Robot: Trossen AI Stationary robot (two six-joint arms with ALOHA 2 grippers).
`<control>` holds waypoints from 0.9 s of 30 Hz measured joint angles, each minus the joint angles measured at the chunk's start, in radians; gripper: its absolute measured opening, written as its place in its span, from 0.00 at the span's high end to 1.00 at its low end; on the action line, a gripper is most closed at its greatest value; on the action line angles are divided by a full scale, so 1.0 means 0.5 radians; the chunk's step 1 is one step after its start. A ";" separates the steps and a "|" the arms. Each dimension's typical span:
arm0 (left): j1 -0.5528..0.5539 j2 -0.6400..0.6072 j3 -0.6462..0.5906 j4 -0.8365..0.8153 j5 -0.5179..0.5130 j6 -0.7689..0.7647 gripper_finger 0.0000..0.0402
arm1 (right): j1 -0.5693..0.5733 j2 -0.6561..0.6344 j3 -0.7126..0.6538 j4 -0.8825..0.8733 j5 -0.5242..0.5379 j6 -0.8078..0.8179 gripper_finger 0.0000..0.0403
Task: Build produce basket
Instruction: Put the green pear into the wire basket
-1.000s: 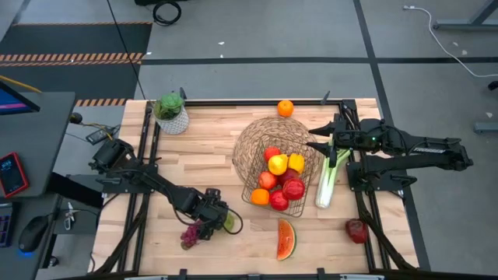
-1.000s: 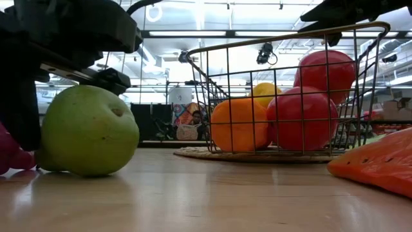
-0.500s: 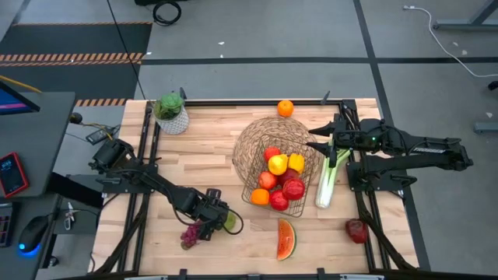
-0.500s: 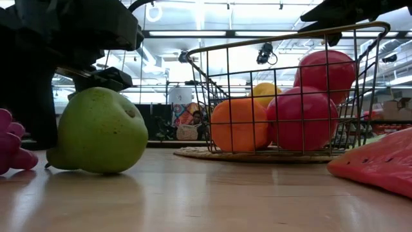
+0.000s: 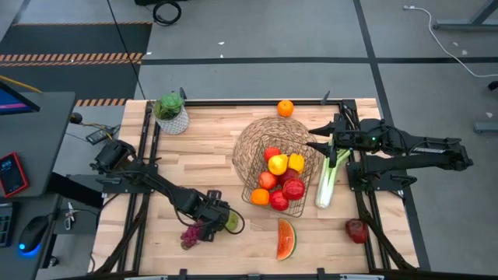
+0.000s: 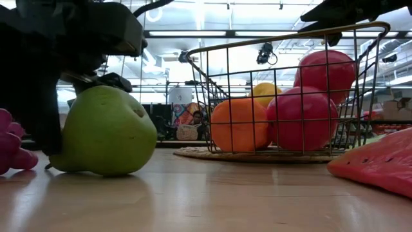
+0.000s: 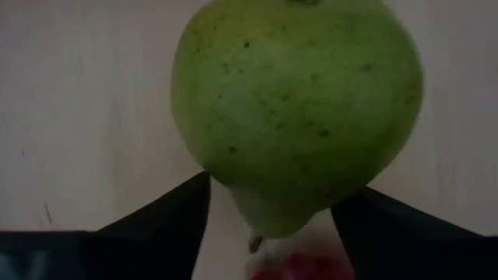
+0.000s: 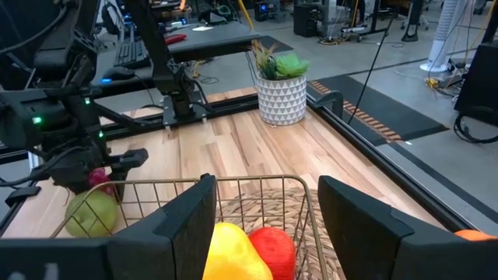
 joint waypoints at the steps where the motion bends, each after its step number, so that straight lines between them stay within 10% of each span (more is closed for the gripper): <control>1: 0.000 0.000 0.000 -0.004 0.000 -0.002 0.31 | 0.000 0.000 0.000 0.000 -0.001 -0.001 0.43; 8: 0.000 0.039 0.002 0.056 -0.005 0.062 0.22 | 0.000 0.000 0.000 0.001 -0.001 0.000 0.43; 27: 0.007 0.066 0.000 0.108 -0.193 0.117 0.43 | 0.000 -0.001 0.000 0.001 -0.001 0.000 0.43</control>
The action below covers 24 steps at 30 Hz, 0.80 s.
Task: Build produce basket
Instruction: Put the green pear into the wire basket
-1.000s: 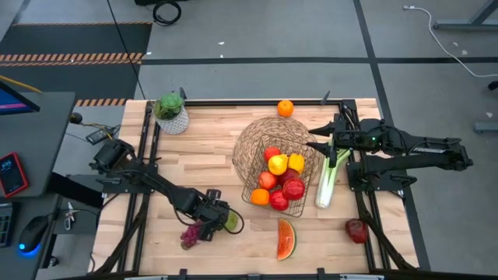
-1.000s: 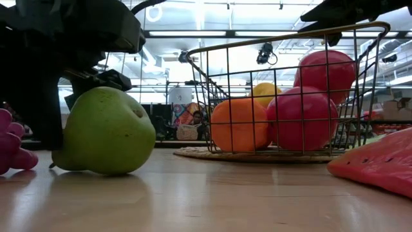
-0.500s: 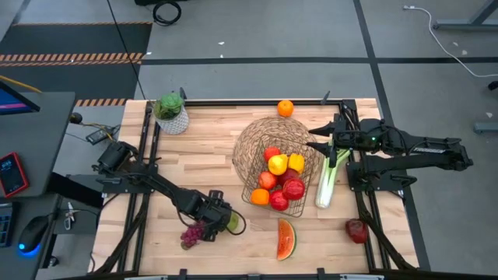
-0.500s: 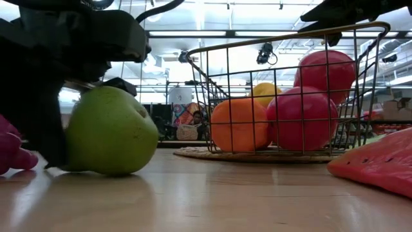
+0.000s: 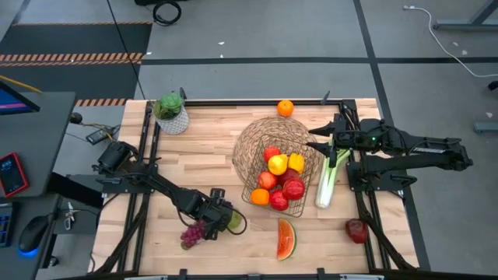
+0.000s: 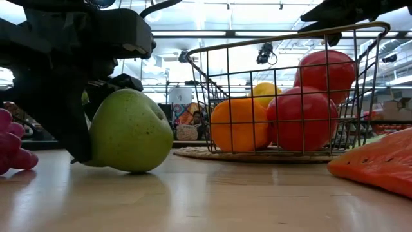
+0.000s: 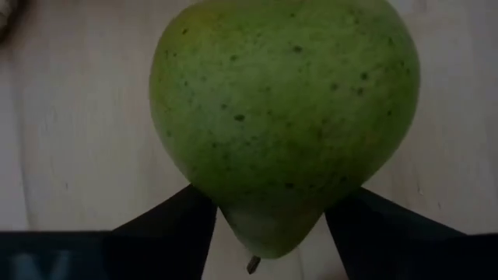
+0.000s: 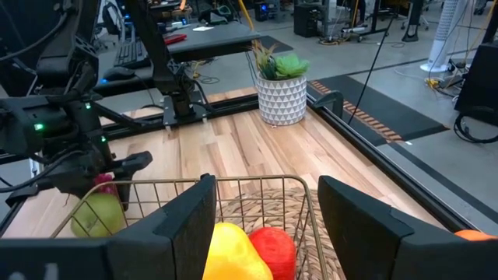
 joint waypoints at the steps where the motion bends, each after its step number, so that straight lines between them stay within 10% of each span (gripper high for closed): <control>1: 0.000 0.000 0.000 0.000 0.000 0.001 0.45 | -0.001 0.000 0.000 0.000 0.000 0.000 0.43; 24: 0.001 -0.269 -0.001 -0.224 -0.209 0.212 0.50 | -0.001 0.000 0.000 0.000 0.000 0.000 0.43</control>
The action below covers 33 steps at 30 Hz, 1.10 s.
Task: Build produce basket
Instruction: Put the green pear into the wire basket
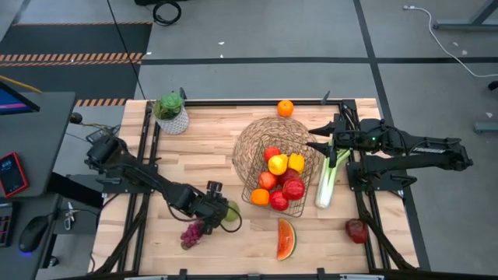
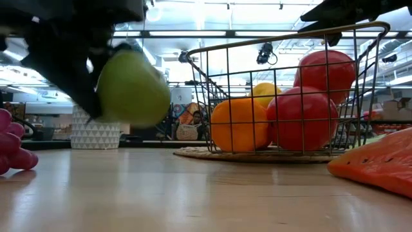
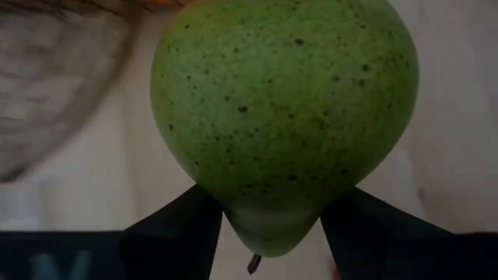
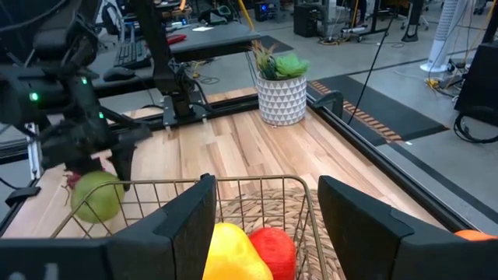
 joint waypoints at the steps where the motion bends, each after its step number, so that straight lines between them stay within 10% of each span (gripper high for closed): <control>1: -0.001 -0.042 0.000 -0.026 -0.043 0.038 0.50 | 0.000 0.000 0.000 0.000 0.000 0.000 0.43; 18: -0.001 -0.352 0.070 0.108 -1.496 1.296 0.49 | 0.001 0.000 0.000 0.014 0.000 0.000 0.43; 33: 0.106 -0.350 0.070 0.574 -1.527 3.035 0.48 | 0.000 0.000 0.000 0.014 0.000 0.000 0.43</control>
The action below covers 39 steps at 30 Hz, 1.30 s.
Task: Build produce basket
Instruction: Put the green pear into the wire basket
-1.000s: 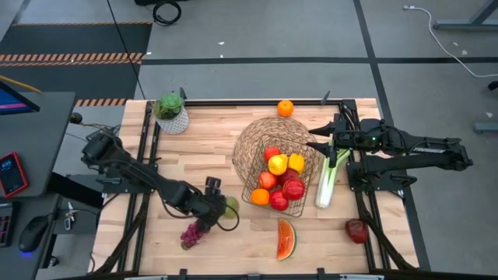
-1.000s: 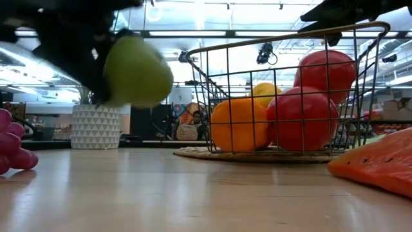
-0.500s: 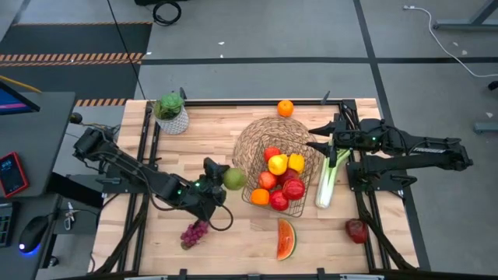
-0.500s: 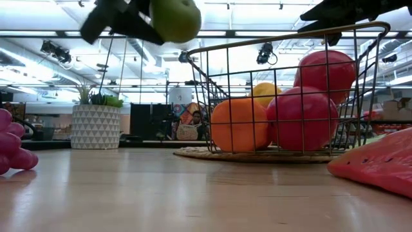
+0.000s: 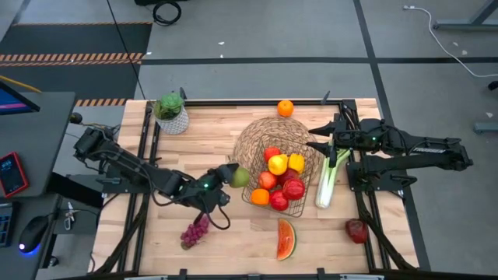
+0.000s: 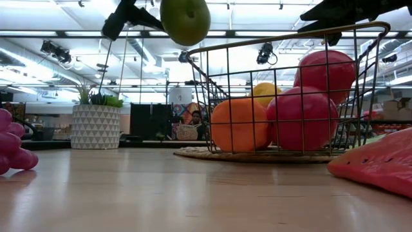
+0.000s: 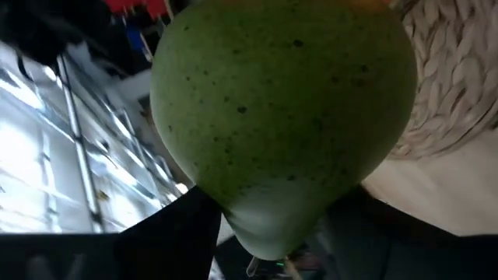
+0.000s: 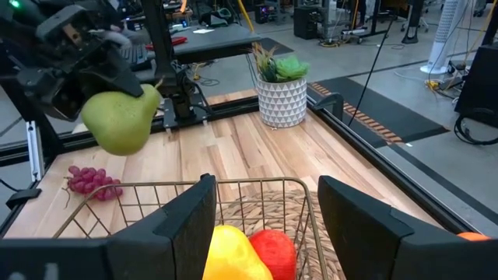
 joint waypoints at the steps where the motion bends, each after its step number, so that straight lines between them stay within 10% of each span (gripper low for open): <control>1: 0.007 0.000 0.000 0.017 0.020 0.080 0.48 | 0.000 0.000 0.000 0.000 0.000 0.000 0.43; 20: 0.010 0.002 0.000 0.007 0.210 1.005 0.46 | 0.000 0.001 0.000 0.000 0.000 0.000 0.43; 39: 0.049 0.002 -0.001 0.008 0.422 0.748 0.46 | 0.000 0.000 0.000 0.000 0.000 0.000 0.43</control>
